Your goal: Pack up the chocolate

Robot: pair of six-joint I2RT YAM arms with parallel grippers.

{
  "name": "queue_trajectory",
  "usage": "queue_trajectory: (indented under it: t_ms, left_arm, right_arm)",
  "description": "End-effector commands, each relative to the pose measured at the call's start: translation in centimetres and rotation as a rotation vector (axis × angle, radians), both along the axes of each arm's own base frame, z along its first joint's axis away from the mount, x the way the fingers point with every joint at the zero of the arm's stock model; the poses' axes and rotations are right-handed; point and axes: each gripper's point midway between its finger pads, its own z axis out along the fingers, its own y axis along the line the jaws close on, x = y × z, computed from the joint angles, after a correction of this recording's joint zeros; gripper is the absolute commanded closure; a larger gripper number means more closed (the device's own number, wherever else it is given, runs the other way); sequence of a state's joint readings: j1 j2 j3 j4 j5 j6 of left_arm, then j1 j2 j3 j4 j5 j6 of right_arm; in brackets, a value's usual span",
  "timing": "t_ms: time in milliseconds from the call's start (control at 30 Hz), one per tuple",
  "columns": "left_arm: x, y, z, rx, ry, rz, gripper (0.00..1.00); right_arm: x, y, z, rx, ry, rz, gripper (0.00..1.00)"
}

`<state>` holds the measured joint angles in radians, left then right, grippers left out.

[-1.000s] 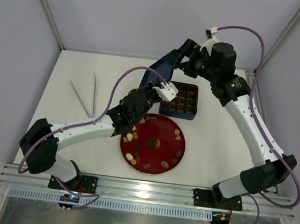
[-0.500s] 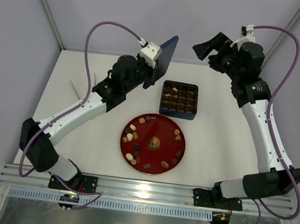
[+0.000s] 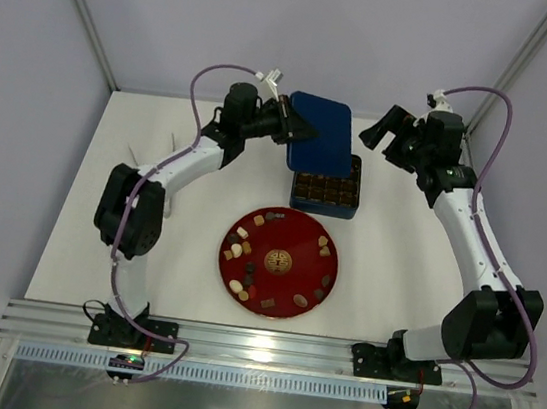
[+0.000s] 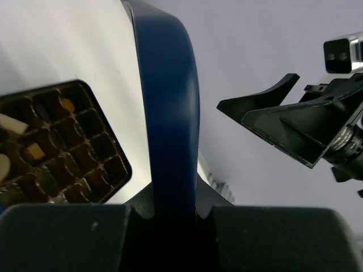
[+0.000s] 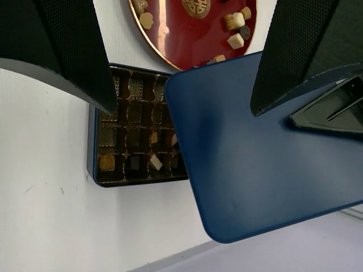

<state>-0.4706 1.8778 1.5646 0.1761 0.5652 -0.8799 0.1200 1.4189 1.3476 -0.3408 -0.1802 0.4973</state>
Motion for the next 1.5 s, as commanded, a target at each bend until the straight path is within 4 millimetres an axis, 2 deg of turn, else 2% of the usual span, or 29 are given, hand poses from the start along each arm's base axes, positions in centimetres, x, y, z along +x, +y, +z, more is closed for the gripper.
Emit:
queue_trajectory:
  t_ms: [0,33,67,100,200,233,333,367,500,533,567,600,667,700,1033,1233,1467]
  left_arm:
    - [-1.4,-1.1,3.0,-0.225,0.064,-0.171,1.00]
    - [-0.9,-1.5,1.3,-0.232,0.098,-0.183,1.00]
    - [-0.5,-1.7,1.2,-0.261,0.134,-0.195,1.00]
    - [-0.2,-2.1,0.1,-0.271,0.145,-0.214,1.00]
    - [1.0,-2.2,-1.1,-0.303,0.176,-0.212,1.00]
    - [1.7,-2.2,-2.5,-0.303,0.201,-0.205,1.00]
    - [2.6,-2.3,-3.3,-0.328,0.223,-0.223,0.99]
    - [3.2,-2.6,-4.4,-0.332,0.239,-0.225,0.98]
    - [4.0,-2.7,-6.1,-0.348,0.289,-0.250,0.96]
    - [4.1,-2.7,-7.1,-0.351,0.302,-0.260,0.95]
    - [4.1,-2.7,-6.8,-0.357,0.301,-0.264,0.95]
    - [4.3,-2.7,-7.7,-0.358,0.318,-0.263,0.94]
    - [4.2,-2.7,-8.1,-0.358,0.329,-0.281,0.94]
    - [4.2,-2.8,-9.0,-0.353,0.342,-0.287,0.94]
    - [4.4,-3.0,-12.7,-0.335,0.414,-0.292,0.92]
    - [4.4,-3.0,-13.8,-0.328,0.431,-0.295,0.90]
    - [4.0,-3.0,-14.4,-0.320,0.431,-0.319,0.81]
  right_arm:
    - [1.1,-0.3,-1.3,-0.004,-0.030,0.013,0.00]
    - [1.2,-0.3,-2.3,-0.005,-0.015,0.012,0.00]
    - [1.3,-0.3,-3.1,-0.005,0.003,0.009,0.00]
    - [1.4,-0.4,-4.5,-0.006,0.032,0.007,0.00]
    - [1.9,-0.5,-6.2,-0.002,0.058,-0.006,0.00]
    - [2.0,-0.5,-7.1,-0.003,0.074,-0.008,0.00]
    - [2.4,-0.6,-8.5,-0.009,0.093,-0.018,0.00]
    - [2.6,-0.6,-9.2,-0.011,0.109,-0.020,0.00]
    - [3.3,-0.6,-10.8,-0.008,0.134,-0.026,0.01]
    - [3.6,-0.6,-11.6,-0.009,0.146,-0.028,0.01]
    - [3.7,-0.6,-11.4,-0.010,0.138,-0.027,0.01]
    - [3.9,-0.5,-12.3,-0.012,0.155,-0.026,0.01]
    - [4.4,-0.4,-12.6,-0.012,0.153,-0.024,0.01]
    - [4.6,-0.4,-13.3,-0.011,0.166,-0.022,0.01]
    - [5.7,0.7,-15.4,0.040,0.175,0.005,0.01]
    - [5.5,0.9,-16.5,0.052,0.204,0.008,0.02]
    - [5.2,0.9,-17.4,0.052,0.224,0.012,0.02]
